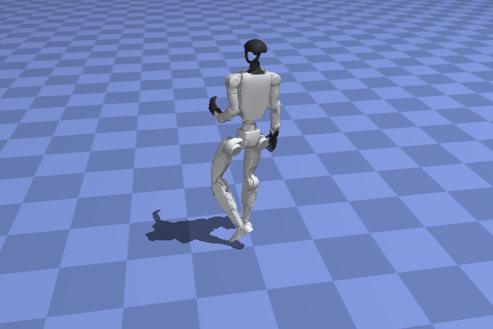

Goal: Walk run

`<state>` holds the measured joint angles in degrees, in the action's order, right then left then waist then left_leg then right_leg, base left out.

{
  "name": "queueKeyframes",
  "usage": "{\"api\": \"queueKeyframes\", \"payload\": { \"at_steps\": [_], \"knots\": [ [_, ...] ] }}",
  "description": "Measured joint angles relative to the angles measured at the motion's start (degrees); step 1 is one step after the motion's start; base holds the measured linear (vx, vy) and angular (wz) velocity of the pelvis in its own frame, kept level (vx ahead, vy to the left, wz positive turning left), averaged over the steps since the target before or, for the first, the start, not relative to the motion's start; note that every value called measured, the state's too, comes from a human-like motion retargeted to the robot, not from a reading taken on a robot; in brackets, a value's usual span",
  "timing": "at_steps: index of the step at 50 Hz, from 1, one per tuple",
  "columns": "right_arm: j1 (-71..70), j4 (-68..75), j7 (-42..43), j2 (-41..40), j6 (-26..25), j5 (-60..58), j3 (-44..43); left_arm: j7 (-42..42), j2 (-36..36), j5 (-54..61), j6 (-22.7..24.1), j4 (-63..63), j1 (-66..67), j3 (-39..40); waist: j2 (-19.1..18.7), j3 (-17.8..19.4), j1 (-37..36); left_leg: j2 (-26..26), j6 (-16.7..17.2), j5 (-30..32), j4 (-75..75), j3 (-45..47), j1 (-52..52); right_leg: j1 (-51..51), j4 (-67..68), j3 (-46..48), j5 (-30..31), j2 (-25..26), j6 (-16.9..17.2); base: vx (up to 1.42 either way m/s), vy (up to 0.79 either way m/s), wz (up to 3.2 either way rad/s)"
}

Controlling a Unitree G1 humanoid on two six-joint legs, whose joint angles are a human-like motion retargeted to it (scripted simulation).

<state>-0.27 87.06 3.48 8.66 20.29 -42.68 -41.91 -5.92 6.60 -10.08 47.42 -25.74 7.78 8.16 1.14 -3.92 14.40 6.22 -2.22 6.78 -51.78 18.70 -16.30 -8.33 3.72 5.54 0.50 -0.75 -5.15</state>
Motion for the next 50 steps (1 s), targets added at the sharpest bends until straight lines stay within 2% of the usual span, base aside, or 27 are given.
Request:
{"api": "queueKeyframes", "payload": {
  "at_steps": [3,8,11,13,15,17,18,20,23,25,27,28,30,33,35,37,40,45,47,50],
  "knots": [
    [-3.41,-4.14,-3.12,1.20,1.71,0.05,1.88,-0.63,0.08,-0.07,0.09,0.97,0.27,0.46,0.90,0.03,-3.46,-1.51,-0.07,-4.62,7.20,-0.12,-6.63,2.58,-1.10,-1.95,-0.80,1.86,-0.78,0.56,-0.27,-1.07],
    [-7.84,-9.46,-5.87,3.87,4.25,1.23,3.04,0.28,1.44,-1.65,-0.03,3.11,0.75,1.46,0.73,0.44,-7.72,-2.53,-5.41,-6.17,28.10,1.04,-12.37,7.05,-2.18,-4.02,-3.23,5.18,-2.17,0.70,-0.23,-0.68],
    [-8.69,-11.73,-6.14,4.89,5.44,3.22,2.80,0.15,2.47,-1.70,-0.19,3.34,1.02,1.39,1.06,0.21,-10.94,-6.72,-7.35,-8.04,41.22,-4.16,-14.82,9.84,-2.90,-4.25,-4.77,6.11,-2.88,0.73,-0.18,-0.66],
    [-8.47,-12.78,-6.08,4.91,6.28,4.89,2.35,-0.44,2.55,-1.42,-0.08,3.63,1.71,1.12,2.28,-0.22,-13.39,-10.48,-6.80,-9.25,48.58,-9.43,-16.09,11.36,-2.84,-5.12,-5.69,5.66,-3.23,0.73,-0.17,-0.70],
    [-7.82,-13.22,-6.09,4.27,6.90,6.39,1.51,-0.93,2.23,-1.67,0.09,4.27,2.77,1.06,3.01,-0.12,-15.43,-9.99,-0.63,-10.90,52.00,-5.53,-15.66,13.31,-2.14,-5.89,-6.55,5.98,-3.78,0.90,-0.17,-0.70],
    [-6.86,-12.73,-6.17,3.44,7.05,7.43,0.70,-1.07,2.11,-2.38,0.23,5.01,3.77,1.31,3.74,-0.14,-17.13,-9.61,-2.44,-11.82,50.55,-2.14,-13.91,15.11,-1.27,-6.13,-6.04,6.08,-4.03,0.84,-0.13,-0.54],
    [-6.59,-12.04,-6.54,3.12,7.05,8.22,-0.14,-1.09,1.90,-2.95,0.21,5.09,3.52,1.55,3.90,-0.50,-17.68,-9.18,-4.91,-12.34,48.77,0.04,-13.65,15.34,-0.79,-5.47,-5.19,6.29,-3.93,0.90,-0.10,-0.48],
    [-5.56,-9.94,-7.27,2.47,6.57,8.29,-1.26,-1.01,1.89,-4.15,0.31,5.27,3.74,2.39,4.62,-1.44,-19.70,-8.35,-6.08,-8.25,47.53,2.12,-13.05,16.15,0.56,-5.24,-2.17,6.29,-2.95,0.87,-0.08,-0.80],
    [-2.65,-5.92,-6.71,0.73,4.39,4.78,-2.61,-1.20,1.97,-4.87,0.37,5.25,5.10,3.73,6.71,-2.83,-20.69,-10.24,-7.15,-3.95,45.03,-4.66,-12.80,16.58,5.11,-5.31,7.93,4.26,1.70,1.03,-0.06,-0.73],
    [-0.41,-2.71,-4.64,-0.79,3.01,2.54,-2.07,-1.53,1.40,-4.24,0.00,4.63,5.09,4.37,7.34,-3.06,-19.06,-11.02,-8.28,-5.38,42.17,-7.50,-12.53,15.69,10.42,-7.52,18.05,4.67,6.69,1.03,-0.12,0.06],
    [1.35,1.75,-2.31,-1.37,2.50,0.78,-0.91,-2.24,-0.01,-3.47,-0.42,4.13,4.11,4.44,5.39,-3.02,-16.83,-8.90,-9.14,-8.11,41.42,-6.49,-9.32,12.32,18.97,-9.79,25.92,9.44,9.94,0.94,-0.17,0.40],
    [1.99,4.05,-1.65,-1.32,2.21,-0.42,-0.43,-2.32,-0.73,-3.34,-0.50,4.22,3.63,4.37,4.34,-3.00,-16.27,-7.77,-9.27,-9.31,41.78,-5.92,-7.48,9.85,23.96,-9.42,28.36,11.53,10.31,0.77,-0.18,-0.01],
    [2.99,7.52,-0.96,-1.32,0.61,-3.74,0.34,-2.24,-1.71,-3.12,-0.55,4.25,2.36,4.35,3.05,-2.88,-16.26,-6.64,-8.71,-11.84,41.62,-7.44,-5.17,4.60,32.81,-8.11,29.23,13.02,7.73,0.55,-0.13,-0.60],
    [5.27,8.88,-0.31,-2.24,-1.77,-9.40,0.90,-2.05,-2.76,-2.29,-0.74,3.89,0.48,3.96,0.61,-2.79,-15.53,-4.44,-8.22,-14.03,42.50,-5.65,-1.51,-2.29,39.15,-1.70,18.66,9.24,2.43,0.62,-0.08,-0.59],
    [6.85,8.93,0.28,-2.89,-1.90,-11.22,1.42,-1.76,-3.64,-1.85,-0.76,3.92,-0.79,3.12,-1.11,-2.47,-12.60,-4.12,-7.83,-14.75,43.78,-5.82,0.96,-6.59,39.63,1.34,13.90,7.33,1.56,0.77,-0.14,0.44],
    [8.49,8.62,0.53,-3.43,-1.89,-11.59,2.20,-1.46,-4.52,-1.76,-0.64,4.35,-1.63,2.19,-2.02,-2.20,-9.97,-4.43,-7.26,-15.76,44.64,-6.13,3.16,-10.42,36.78,1.97,9.35,5.88,3.73,0.64,-0.14,0.42],
    [10.53,8.09,0.96,-4.13,-2.35,-11.84,2.28,-1.29,-5.77,-1.34,-0.47,4.87,-2.87,1.30,-1.63,-1.62,-6.88,-6.27,-6.53,-17.46,45.97,-5.06,7.05,-14.58,27.56,-0.72,6.01,3.93,9.13,0.56,-0.15,0.05],
    [11.96,9.33,1.33,-5.35,-3.08,-9.57,1.24,-1.59,-8.10,-0.25,-0.32,4.75,-5.39,0.74,0.39,-0.03,-3.92,-9.65,-4.88,-20.06,47.96,-3.53,14.68,-17.78,8.58,-1.11,4.54,-3.21,10.57,0.56,-0.23,-0.22],
    [12.08,10.10,0.93,-5.72,-3.32,-8.30,0.71,-1.50,-8.67,-0.23,-0.19,4.83,-5.97,0.44,0.04,0.35,-2.22,-9.26,-3.46,-20.57,48.40,-3.24,17.39,-18.86,1.26,-0.19,2.72,-4.16,11.22,0.62,-0.29,0.07],
    [12.11,10.34,0.51,-6.12,-3.50,-7.26,0.18,-1.36,-8.65,-0.09,-0.02,4.81,-6.59,0.21,-1.15,0.15,-0.88,-7.88,-0.65,-20.87,48.23,-2.02,20.11,-19.42,-7.29,3.02,-0.52,-3.73,15.02,0.61,-0.31,-0.21]
  ]
}}
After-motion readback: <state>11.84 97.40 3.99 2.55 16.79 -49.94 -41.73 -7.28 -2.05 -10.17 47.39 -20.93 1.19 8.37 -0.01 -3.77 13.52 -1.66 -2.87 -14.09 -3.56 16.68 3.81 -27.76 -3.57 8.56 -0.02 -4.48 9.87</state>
